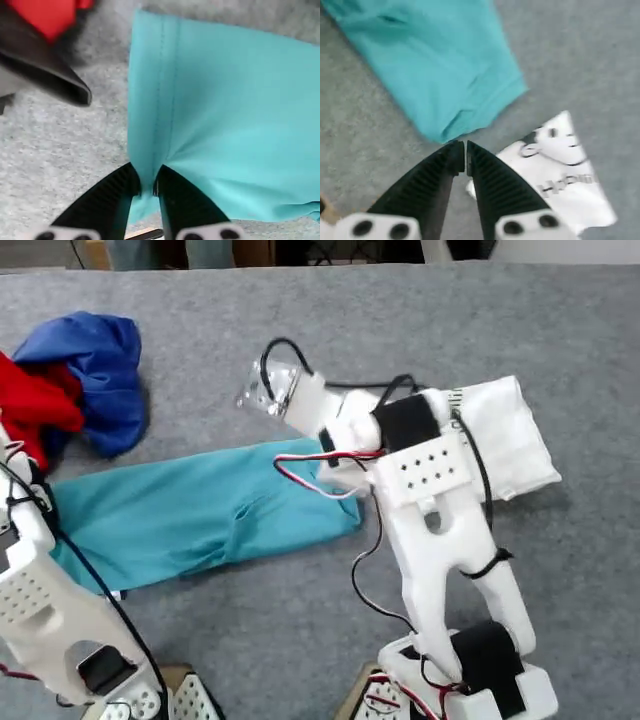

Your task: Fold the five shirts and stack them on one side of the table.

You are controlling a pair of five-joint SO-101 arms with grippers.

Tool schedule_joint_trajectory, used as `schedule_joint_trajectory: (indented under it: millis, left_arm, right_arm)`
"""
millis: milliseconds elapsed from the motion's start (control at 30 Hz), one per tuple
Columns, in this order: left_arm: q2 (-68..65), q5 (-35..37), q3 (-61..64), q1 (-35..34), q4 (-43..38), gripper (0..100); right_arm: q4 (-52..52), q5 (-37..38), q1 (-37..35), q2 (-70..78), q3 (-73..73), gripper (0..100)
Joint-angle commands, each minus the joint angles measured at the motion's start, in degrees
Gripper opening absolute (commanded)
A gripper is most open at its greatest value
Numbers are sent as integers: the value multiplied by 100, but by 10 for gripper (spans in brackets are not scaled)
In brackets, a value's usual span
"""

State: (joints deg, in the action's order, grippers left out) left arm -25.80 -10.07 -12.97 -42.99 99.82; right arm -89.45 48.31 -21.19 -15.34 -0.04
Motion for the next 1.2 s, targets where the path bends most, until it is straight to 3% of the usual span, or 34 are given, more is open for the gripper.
schedule_joint_trajectory:
  millis: [0,167,367,500,667,800,933,1167]
  left_arm:
    - [536,-35,31,303,105,28]
    - [1749,-9,576,1270,105,28]
    - [3218,-9,1068,3213,97,29]
    - [3429,26,1130,4462,97,29]
    - [3235,967,1077,5473,-431,29]
    - [3051,1556,1077,6158,-949,29]
    - [2971,1653,1077,6730,-1248,29]
    - [2901,2040,1077,6958,-2048,29]
  right_arm:
    - [-70,-18,369,-233,-1130,15]
    - [-44,0,1310,-233,-1657,15]
    - [-70,255,2418,-198,-1631,18]
    - [149,264,3244,-268,-1727,18]
    - [167,273,4229,-338,-1789,18]
    - [176,273,4396,-295,-1903,18]
    - [255,273,4404,-295,-1851,18]
    - [255,273,4413,-295,-1851,17]
